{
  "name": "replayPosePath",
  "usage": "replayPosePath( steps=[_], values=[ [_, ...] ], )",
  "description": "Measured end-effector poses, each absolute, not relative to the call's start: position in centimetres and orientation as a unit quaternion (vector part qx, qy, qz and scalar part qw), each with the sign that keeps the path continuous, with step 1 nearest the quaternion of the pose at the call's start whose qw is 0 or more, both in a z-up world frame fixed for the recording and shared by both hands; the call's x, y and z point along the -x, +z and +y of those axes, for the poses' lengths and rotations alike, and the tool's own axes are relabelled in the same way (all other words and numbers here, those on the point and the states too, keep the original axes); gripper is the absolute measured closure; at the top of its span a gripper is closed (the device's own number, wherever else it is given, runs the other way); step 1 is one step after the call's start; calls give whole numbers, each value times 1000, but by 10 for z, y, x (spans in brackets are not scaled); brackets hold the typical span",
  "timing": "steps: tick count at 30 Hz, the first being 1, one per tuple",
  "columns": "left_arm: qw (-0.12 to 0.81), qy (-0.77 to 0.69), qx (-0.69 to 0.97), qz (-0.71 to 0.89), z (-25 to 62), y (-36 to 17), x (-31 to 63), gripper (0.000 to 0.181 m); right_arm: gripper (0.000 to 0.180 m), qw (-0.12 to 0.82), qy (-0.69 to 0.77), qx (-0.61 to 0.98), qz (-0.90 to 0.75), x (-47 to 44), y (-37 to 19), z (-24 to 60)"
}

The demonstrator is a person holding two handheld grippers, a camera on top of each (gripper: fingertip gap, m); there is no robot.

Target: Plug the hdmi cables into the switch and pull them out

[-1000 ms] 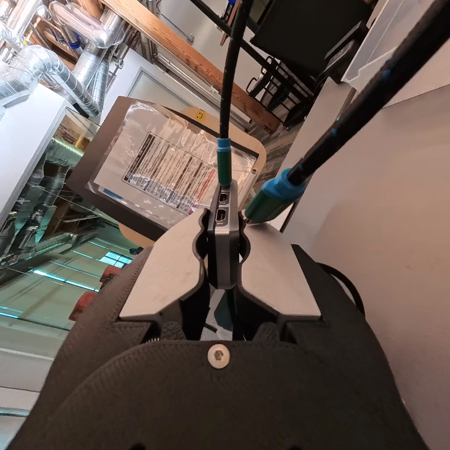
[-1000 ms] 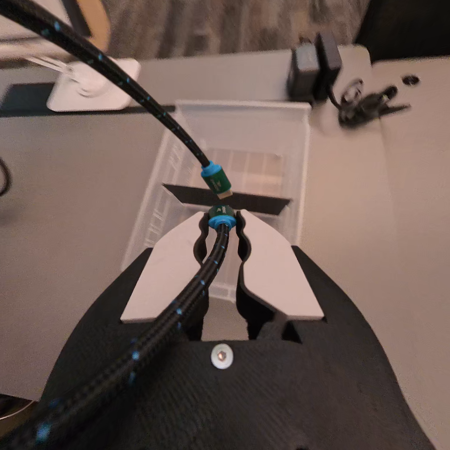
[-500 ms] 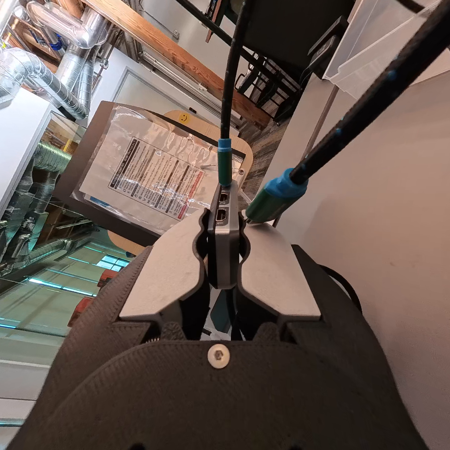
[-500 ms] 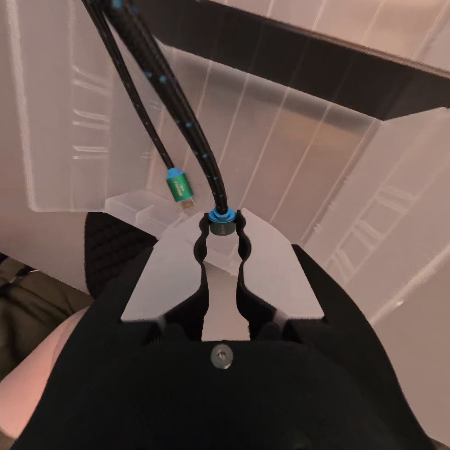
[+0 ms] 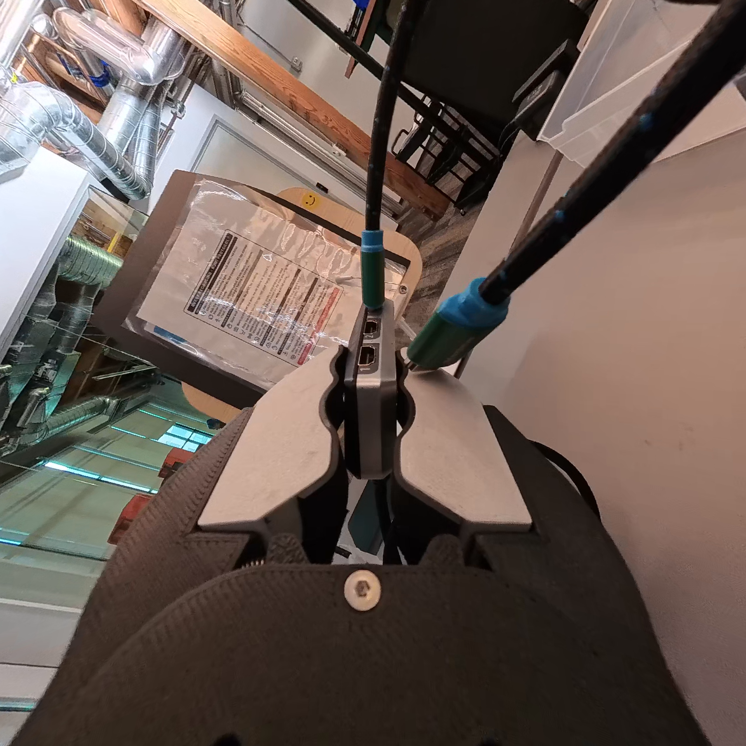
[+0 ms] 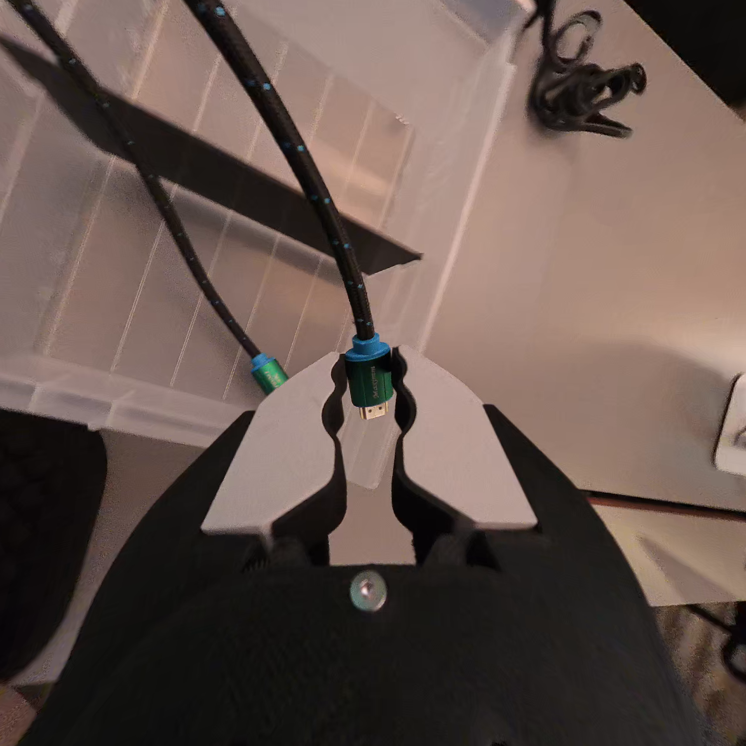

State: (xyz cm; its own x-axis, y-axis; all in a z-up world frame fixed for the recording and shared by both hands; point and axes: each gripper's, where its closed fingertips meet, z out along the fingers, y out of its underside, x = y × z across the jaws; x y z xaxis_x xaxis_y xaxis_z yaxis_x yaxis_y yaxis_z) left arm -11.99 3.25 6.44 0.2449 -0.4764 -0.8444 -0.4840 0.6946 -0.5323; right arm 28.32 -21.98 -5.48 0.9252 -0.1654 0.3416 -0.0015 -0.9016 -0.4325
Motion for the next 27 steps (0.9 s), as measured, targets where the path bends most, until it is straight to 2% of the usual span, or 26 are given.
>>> replayPosePath(
  steps=[6,8,11,13,16,18,21,23,27],
  values=[
    [684,2,391,616,31,64,120,160,153,141,-200,968,50,-287,-79,-227],
    [685,2,389,616,31,65,120,160,152,165,-193,964,76,-288,-71,-225],
    [686,1,390,615,30,66,120,160,145,255,-206,936,125,-298,-35,-222],
    [686,0,391,614,31,66,120,160,131,298,-233,911,167,-313,-19,-228],
    [685,0,390,615,30,65,120,160,130,266,-180,927,196,-314,-47,-238],
    [684,1,390,617,29,64,119,160,139,219,-172,940,199,-320,-70,-245],
    [682,3,390,619,29,64,118,160,148,222,-114,943,221,-321,-88,-236],
    [682,3,391,619,29,63,119,160,172,241,-59,939,239,-317,-89,-226],
    [679,3,393,620,30,62,118,160,171,261,-78,931,242,-330,-88,-221]
  ],
)
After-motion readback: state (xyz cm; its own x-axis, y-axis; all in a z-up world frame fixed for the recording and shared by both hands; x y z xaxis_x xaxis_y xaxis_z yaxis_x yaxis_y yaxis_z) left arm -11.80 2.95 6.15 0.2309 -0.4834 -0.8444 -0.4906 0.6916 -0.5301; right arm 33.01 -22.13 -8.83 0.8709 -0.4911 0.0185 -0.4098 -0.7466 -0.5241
